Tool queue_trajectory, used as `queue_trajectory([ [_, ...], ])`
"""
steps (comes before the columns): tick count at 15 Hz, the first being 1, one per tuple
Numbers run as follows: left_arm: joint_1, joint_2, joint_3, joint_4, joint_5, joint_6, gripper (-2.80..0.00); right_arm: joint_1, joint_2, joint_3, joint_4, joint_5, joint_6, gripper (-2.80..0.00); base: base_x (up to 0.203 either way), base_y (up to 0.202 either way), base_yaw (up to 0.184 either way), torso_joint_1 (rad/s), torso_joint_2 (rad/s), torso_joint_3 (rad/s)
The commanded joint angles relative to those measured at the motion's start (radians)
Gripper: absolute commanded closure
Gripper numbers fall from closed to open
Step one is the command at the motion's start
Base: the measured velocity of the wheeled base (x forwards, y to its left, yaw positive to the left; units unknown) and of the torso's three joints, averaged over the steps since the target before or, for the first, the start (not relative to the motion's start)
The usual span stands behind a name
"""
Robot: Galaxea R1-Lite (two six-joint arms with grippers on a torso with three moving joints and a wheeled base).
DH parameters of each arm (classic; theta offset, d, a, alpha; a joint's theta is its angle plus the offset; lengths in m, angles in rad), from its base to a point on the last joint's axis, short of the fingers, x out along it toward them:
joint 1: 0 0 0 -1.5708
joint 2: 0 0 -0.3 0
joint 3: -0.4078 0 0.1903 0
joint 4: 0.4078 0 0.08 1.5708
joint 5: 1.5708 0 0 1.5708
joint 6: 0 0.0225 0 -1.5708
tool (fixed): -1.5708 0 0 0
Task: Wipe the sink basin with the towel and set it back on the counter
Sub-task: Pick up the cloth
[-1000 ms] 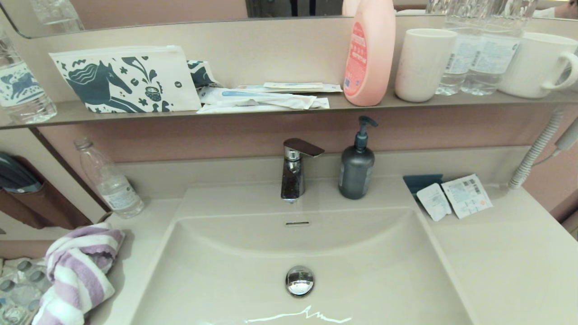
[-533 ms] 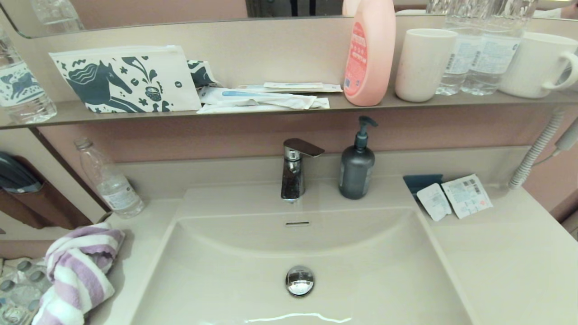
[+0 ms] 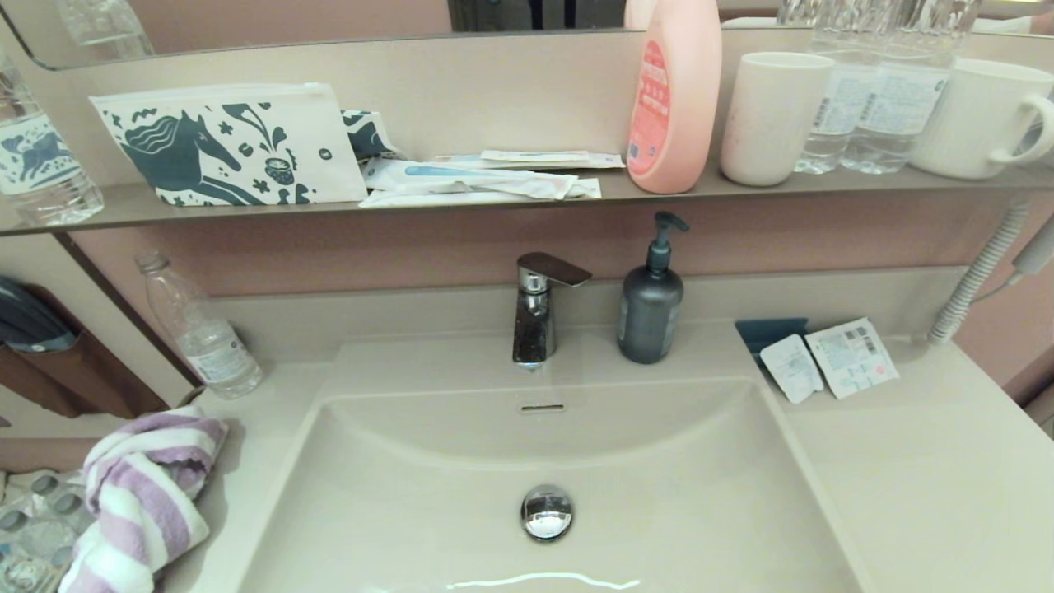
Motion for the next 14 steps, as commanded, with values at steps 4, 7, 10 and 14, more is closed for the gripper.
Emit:
queue_trajectory([
  [4,0.0,0.001,0.001,0.0,0.0,0.001,0.0,0.0,0.001,0.039,-0.039,0.023,-0.009,0.0,0.0,0.0,0.0,0.0,0.0,0.0],
  [7,0.0,0.001,0.0,0.0,0.0,0.001,0.0,0.0,0.001,0.076,-0.096,0.031,-0.04,0.0,0.0,0.0,0.0,0.0,0.0,0.0],
  [10,0.0,0.001,0.0,0.0,0.0,0.0,0.0,0.0,0.001,0.076,-0.086,0.032,-0.039,0.0,0.0,0.0,0.0,0.0,0.0,0.0],
  [14,0.0,0.001,0.001,0.0,0.0,0.0,0.0,0.0,0.001,0.075,-0.07,0.039,-0.039,0.0,0.0,0.0,0.0,0.0,0.0,0.0],
])
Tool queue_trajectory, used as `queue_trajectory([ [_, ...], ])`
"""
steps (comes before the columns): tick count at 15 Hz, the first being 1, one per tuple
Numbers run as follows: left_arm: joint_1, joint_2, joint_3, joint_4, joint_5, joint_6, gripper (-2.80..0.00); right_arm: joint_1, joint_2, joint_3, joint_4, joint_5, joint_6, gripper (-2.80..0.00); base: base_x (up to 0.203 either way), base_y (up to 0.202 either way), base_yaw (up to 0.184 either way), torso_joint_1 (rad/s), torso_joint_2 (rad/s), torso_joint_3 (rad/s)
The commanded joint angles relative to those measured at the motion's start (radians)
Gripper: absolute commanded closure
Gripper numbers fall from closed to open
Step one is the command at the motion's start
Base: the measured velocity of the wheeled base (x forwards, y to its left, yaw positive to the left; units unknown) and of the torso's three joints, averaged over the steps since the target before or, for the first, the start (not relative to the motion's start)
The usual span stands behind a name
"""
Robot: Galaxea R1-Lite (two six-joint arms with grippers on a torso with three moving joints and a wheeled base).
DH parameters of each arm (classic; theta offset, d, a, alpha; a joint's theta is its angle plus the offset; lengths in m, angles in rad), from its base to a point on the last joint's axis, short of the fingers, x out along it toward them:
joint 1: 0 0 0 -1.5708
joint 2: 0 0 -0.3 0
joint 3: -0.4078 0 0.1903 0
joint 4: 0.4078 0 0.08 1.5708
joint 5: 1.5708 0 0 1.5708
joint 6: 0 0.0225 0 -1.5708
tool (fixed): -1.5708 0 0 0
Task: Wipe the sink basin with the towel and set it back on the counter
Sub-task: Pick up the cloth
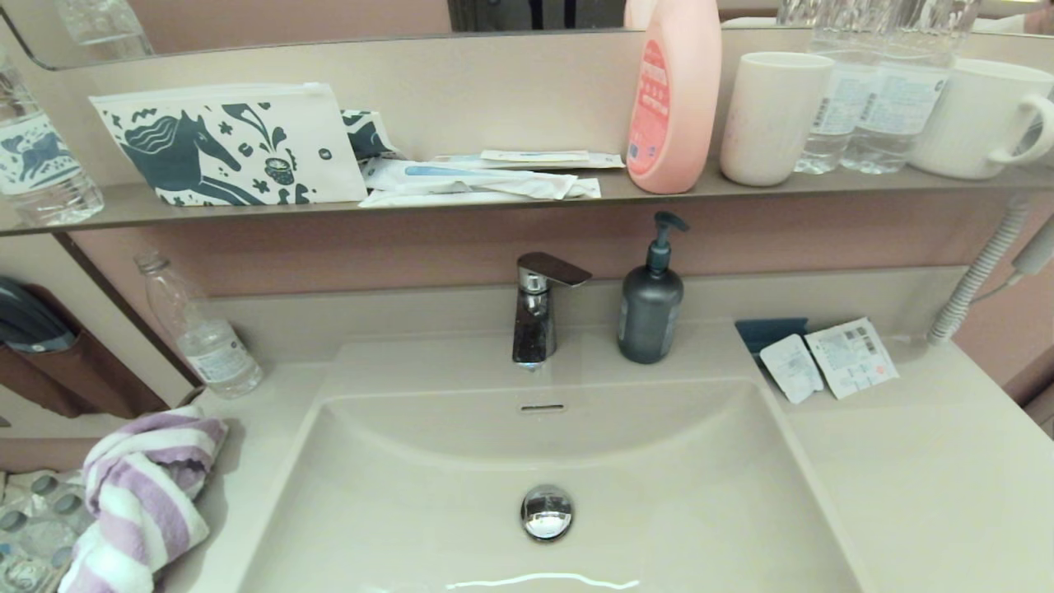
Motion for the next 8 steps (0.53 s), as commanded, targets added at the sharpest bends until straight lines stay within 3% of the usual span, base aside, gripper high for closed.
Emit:
queue_trajectory([
  [1,0.0,0.001,0.001,0.001,0.0,0.0,0.0,0.0,0.001,-0.001,-0.001,0.01,-0.001,0.0,0.0,0.0,0.0,0.0,0.0,0.0],
  [8,0.0,0.001,0.0,0.001,0.0,0.0,0.0,0.0,0.001,-0.001,-0.002,0.012,0.023,0.0,0.0,0.0,0.0,0.0,0.0,0.0],
])
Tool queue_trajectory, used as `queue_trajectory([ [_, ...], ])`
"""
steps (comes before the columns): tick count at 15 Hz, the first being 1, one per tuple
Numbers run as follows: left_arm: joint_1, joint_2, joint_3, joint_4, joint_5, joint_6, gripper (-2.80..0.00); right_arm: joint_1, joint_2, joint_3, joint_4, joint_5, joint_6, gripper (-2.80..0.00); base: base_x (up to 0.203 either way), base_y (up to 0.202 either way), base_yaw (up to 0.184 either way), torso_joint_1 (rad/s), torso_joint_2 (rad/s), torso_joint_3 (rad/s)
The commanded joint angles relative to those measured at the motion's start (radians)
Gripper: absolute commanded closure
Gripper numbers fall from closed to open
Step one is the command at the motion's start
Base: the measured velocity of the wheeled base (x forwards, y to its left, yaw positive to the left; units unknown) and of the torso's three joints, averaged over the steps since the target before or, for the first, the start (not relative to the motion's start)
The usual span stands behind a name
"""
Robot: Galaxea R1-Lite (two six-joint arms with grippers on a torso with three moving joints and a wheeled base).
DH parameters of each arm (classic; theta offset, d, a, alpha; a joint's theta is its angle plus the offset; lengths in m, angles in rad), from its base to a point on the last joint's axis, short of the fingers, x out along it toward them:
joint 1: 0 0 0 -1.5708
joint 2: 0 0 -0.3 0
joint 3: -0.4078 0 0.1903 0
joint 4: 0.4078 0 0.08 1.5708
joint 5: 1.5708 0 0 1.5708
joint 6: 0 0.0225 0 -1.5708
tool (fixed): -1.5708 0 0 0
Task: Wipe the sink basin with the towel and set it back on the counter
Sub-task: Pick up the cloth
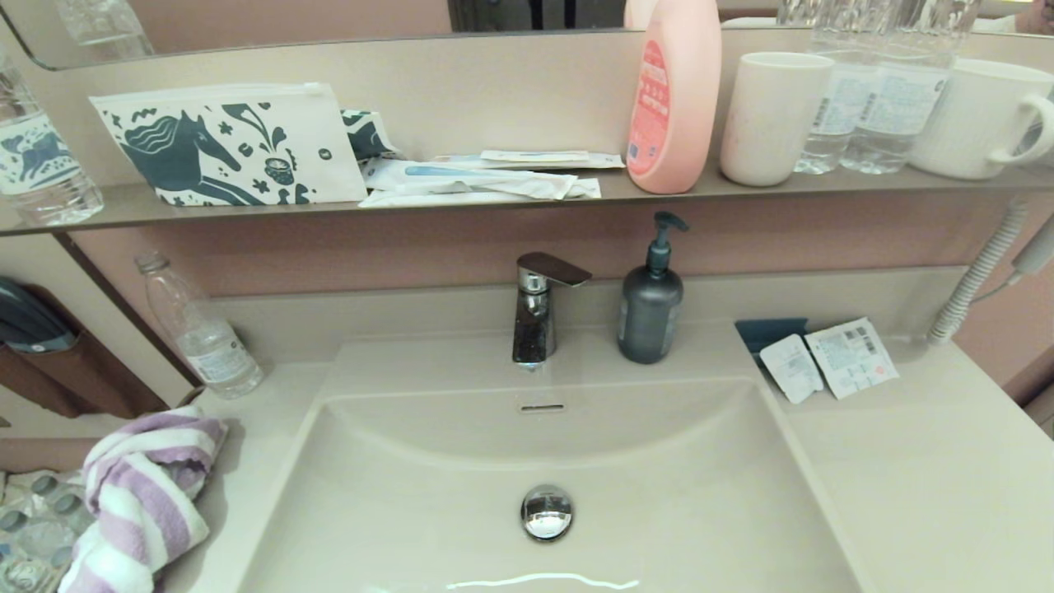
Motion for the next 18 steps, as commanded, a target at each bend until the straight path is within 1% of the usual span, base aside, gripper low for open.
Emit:
queue_trajectory([
  [1,0.0,0.001,0.0,0.0,0.0,0.0,0.0,0.0,0.001,0.0,0.0,0.0,0.001,0.0,0.0,0.0,0.0,0.0,0.0,0.0],
  [11,0.0,0.001,0.0,0.0,0.001,0.006,0.0,0.0,0.001,0.0,0.0,0.0,0.001,0.0,0.0,0.0,0.0,0.0,0.0,0.0],
  [16,0.006,0.006,-0.007,0.007,0.017,0.009,0.0,0.0,0.001,0.0,0.0,0.0,0.001,0.0,0.0,0.0,0.0,0.0,0.0,0.0],
  [18,0.005,0.082,-0.053,0.003,0.019,0.002,0.0,0.0,0.001,0.0,0.0,0.0,0.001,0.0,0.0,0.0,0.0,0.0,0.0,0.0],
])
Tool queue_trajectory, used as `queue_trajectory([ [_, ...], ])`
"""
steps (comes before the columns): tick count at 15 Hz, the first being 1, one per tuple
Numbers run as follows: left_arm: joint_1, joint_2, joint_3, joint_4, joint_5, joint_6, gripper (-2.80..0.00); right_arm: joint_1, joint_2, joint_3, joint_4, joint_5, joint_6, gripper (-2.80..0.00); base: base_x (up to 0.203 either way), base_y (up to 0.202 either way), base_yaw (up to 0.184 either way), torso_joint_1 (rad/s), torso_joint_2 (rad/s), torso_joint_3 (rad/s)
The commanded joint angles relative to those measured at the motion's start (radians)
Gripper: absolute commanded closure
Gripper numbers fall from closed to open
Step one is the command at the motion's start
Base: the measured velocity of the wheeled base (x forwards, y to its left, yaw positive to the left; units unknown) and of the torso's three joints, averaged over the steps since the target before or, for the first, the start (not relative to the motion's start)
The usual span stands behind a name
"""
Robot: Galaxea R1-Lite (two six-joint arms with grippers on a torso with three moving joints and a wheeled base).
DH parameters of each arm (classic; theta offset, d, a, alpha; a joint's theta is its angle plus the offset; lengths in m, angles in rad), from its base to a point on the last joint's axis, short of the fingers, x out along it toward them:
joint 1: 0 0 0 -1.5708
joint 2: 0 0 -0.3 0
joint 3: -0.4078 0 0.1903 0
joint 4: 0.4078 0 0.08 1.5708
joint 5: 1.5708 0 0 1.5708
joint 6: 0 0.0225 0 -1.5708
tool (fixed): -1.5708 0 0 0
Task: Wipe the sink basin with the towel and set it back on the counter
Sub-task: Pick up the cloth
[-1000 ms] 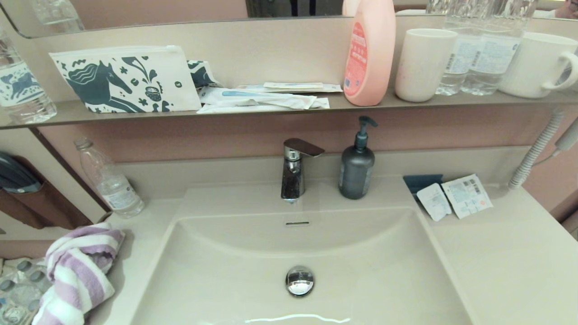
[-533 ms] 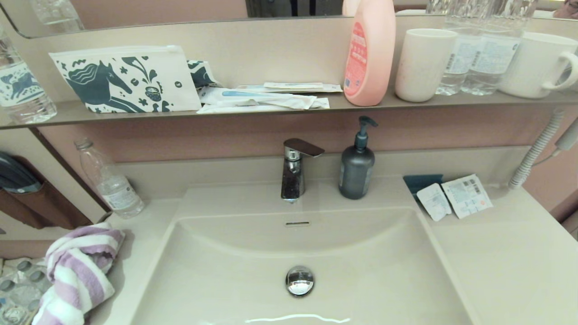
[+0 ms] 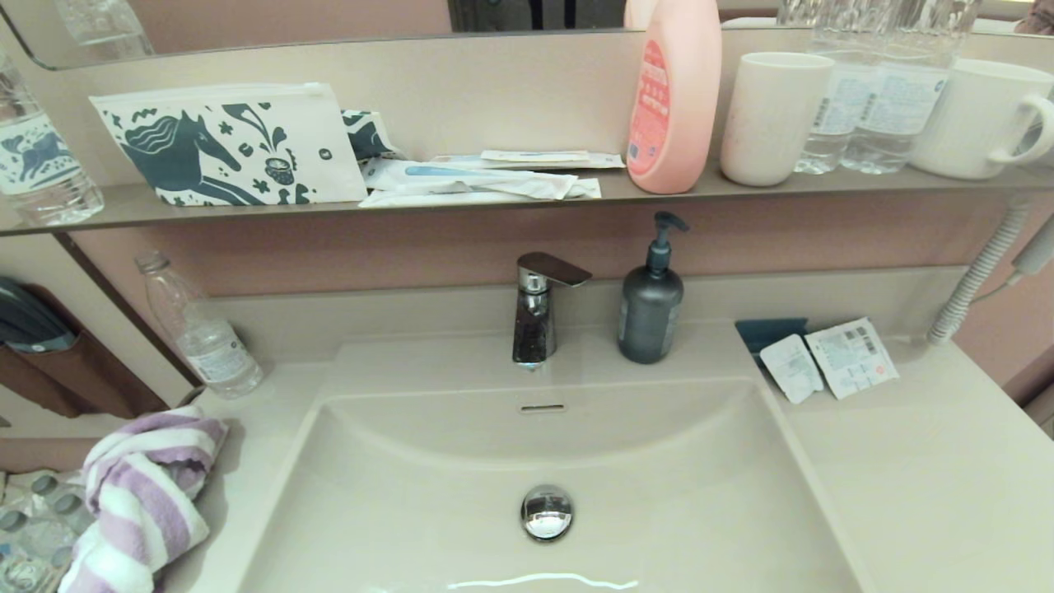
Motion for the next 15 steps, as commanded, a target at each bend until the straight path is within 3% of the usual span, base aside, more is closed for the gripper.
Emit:
queue_trajectory([
  [1,-0.002,0.129,-0.069,-0.004,0.002,-0.024,0.0,0.0,0.001,0.0,0.0,0.001,0.0,0.0,0.0,0.0,0.0,0.0,0.0,0.0],
  [4,0.007,0.328,-0.154,-0.031,0.016,-0.071,0.0,0.0,0.001,0.0,0.0,0.001,0.0,0.0,0.0,0.0,0.0,0.0,0.0,0.0],
  [7,0.088,0.449,-0.169,-0.061,0.075,-0.124,0.0,0.0,0.001,0.0,0.0,0.001,0.0,0.0,0.0,0.0,0.0,0.0,0.0,0.0],
  [12,0.088,0.534,-0.207,-0.046,0.148,-0.116,0.0,0.0,0.001,0.0,0.0,0.001,0.001,0.0,0.0,0.0,0.0,0.0,0.0,0.0],
  [15,0.09,0.534,-0.198,0.057,0.178,-0.072,0.0,0.0,0.001,0.0,0.0,0.001,0.0,0.0,0.0,0.0,0.0,0.0,0.0,0.0],
])
